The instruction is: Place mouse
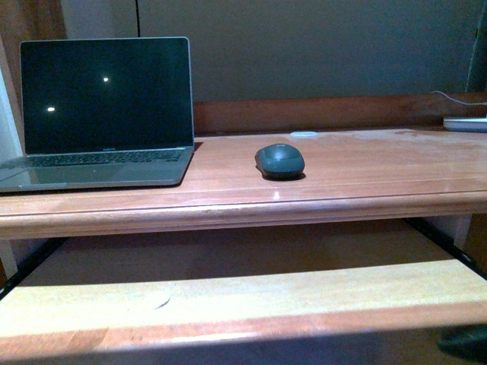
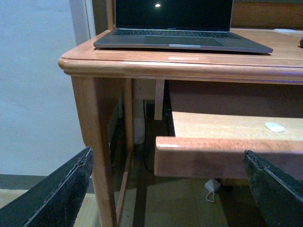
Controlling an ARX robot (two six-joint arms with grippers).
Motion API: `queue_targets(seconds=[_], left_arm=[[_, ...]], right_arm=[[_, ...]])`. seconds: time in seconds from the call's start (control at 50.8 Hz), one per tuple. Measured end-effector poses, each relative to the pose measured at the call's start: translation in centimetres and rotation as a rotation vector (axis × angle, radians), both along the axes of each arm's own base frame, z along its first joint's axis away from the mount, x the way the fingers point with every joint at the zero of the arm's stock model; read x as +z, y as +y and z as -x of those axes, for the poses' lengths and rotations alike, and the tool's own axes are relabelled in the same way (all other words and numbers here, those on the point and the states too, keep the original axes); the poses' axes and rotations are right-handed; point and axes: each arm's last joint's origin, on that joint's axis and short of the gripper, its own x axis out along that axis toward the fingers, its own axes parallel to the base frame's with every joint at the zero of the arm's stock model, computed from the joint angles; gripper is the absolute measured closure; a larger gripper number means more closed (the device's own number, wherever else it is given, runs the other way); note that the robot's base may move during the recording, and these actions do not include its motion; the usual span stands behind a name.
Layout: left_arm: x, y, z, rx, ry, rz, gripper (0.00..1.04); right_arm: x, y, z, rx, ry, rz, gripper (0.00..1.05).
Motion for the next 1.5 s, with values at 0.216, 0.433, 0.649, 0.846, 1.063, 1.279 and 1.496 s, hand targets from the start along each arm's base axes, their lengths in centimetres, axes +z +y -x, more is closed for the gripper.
queue_targets(seconds=[0.216,0.433,0.649,0.846,1.063,1.279,1.496], left_arm=[[0.0,0.0,0.0,0.0,0.0,0.0,0.08],[0.0,0.0,0.0,0.0,0.0,0.0,0.08],[0.0,0.0,0.0,0.0,0.0,0.0,0.08],[0.0,0.0,0.0,0.0,0.0,0.0,0.08],[0.0,0.0,0.0,0.0,0.0,0.0,0.08],[0.0,0.0,0.0,0.0,0.0,0.0,0.08],[0.0,0.0,0.0,0.0,0.0,-0.001,0.08]], right_arm=[[0.1,4.2,-3.6,-0.191,-0.049,-0.076,0.07],[3.9,5.2,-6.3,-0.588,0.015,-0.317,0.07],[6.4,-3.6,2.8,-0.784,0.044,-0.501,0.07],[6.4,-4.9,9.1,-0.774,0.015,-0.558,0.07],[5.6,-4.0,12.3,-0.645,0.01,-0.599,0.07],[2.0,-3.8,12.3,-0.624,0.125,-0.606,0.07],[1.1,-6.5,12.4,-0.981,-0.262,-0.506,0.32]])
